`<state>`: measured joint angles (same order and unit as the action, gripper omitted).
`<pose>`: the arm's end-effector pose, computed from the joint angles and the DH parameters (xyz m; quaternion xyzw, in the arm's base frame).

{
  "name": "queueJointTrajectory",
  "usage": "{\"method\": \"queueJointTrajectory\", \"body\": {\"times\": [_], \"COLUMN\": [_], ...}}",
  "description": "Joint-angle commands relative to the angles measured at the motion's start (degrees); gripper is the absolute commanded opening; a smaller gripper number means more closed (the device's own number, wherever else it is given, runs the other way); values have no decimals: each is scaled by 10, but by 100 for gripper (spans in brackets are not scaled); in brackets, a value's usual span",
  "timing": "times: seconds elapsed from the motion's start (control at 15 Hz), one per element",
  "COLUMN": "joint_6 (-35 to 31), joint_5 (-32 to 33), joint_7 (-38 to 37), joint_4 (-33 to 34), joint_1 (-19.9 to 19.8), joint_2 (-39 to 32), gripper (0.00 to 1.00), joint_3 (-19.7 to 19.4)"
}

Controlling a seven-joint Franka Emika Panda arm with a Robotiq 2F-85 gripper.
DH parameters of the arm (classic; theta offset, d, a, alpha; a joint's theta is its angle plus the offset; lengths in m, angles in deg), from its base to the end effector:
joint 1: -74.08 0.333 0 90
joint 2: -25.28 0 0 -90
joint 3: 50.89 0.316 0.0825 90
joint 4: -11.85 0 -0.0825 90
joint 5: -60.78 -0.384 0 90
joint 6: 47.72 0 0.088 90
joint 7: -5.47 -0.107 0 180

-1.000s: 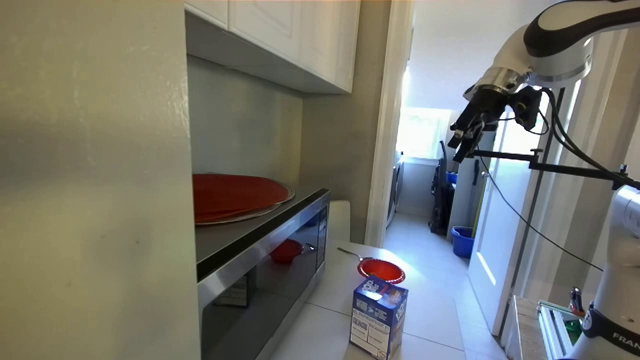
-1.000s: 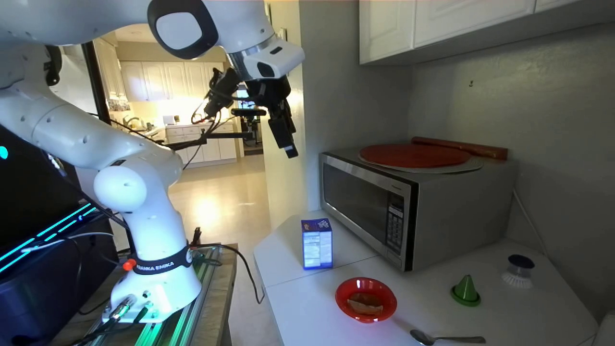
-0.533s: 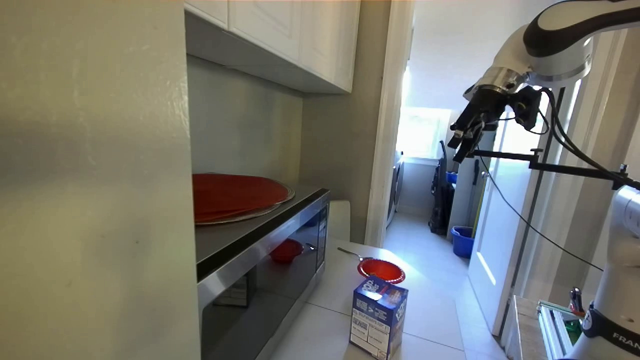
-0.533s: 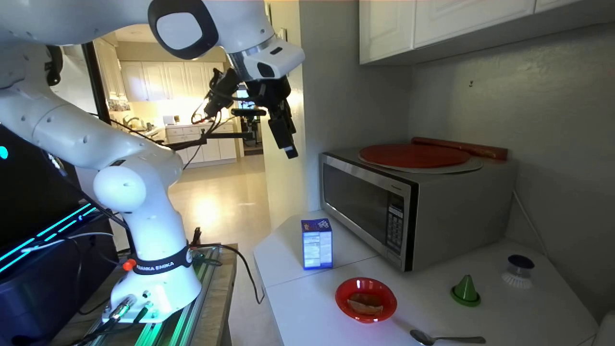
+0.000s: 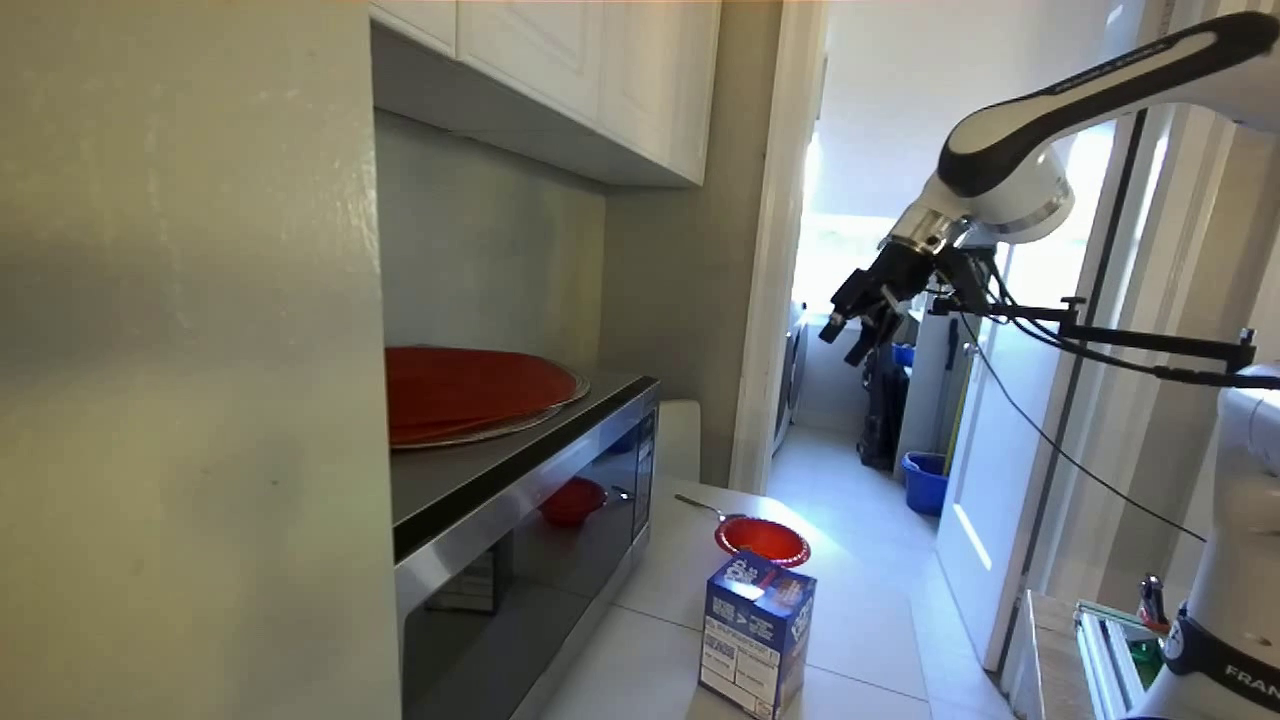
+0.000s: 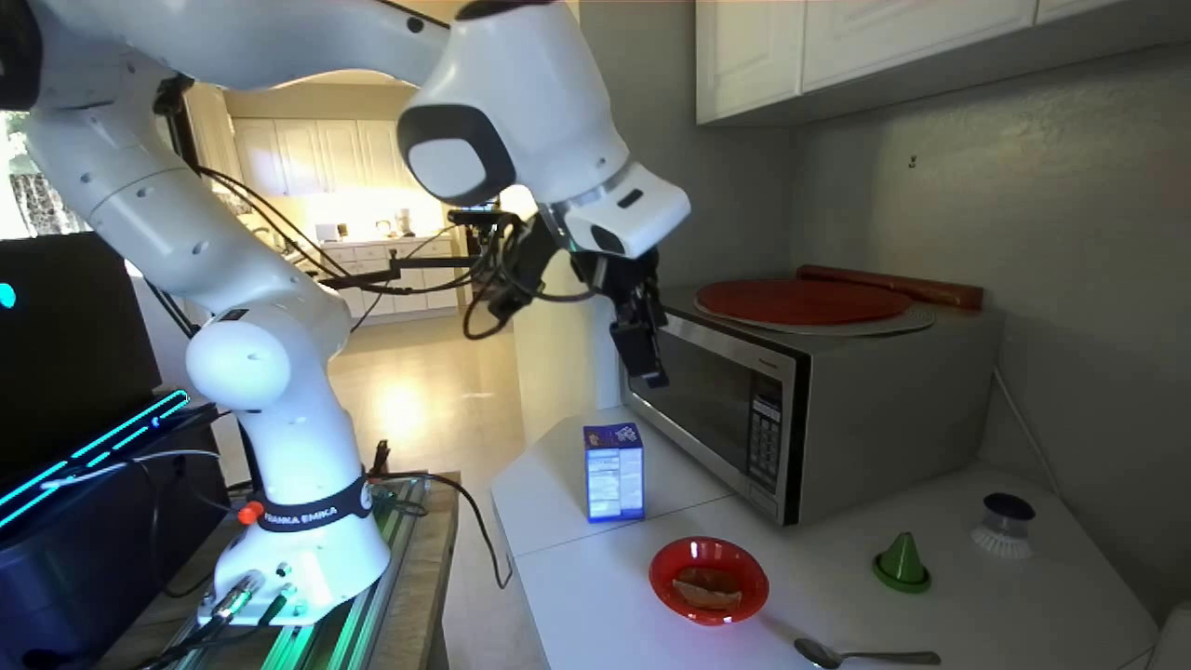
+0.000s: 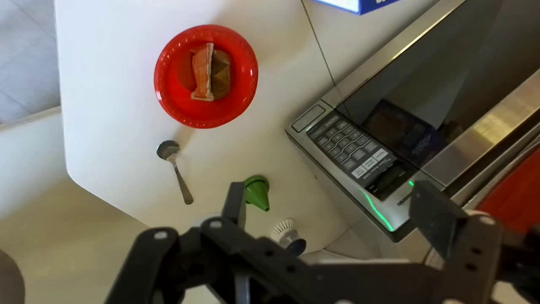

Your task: Put the orange bowl on the microwave on the orange plate

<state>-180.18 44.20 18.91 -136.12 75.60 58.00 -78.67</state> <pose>0.3642 -0.1779 0.4545 -0.9486 0.1728 -0.1788 0.1958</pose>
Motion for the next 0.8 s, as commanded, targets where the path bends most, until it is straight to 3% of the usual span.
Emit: {"method": "queueJointTrajectory", "body": {"times": [0.0, 0.13, 0.27, 0.33, 0.53, 0.73], "joint_6": [-32, -14, -16, -25, -28, -27], "joint_5": [-110, -180, -224, -193, -212, -212], "joint_7": [77, 129, 157, 133, 147, 147], "joint_4": [64, 86, 106, 67, 92, 100], "joint_1": [54, 67, 41, 8, -8, -9], "joint_2": [-146, -206, -273, -208, -271, -278], "gripper": [100, 100, 100, 100, 100, 100], "joint_3": [-38, -48, -26, 12, 27, 30]}}
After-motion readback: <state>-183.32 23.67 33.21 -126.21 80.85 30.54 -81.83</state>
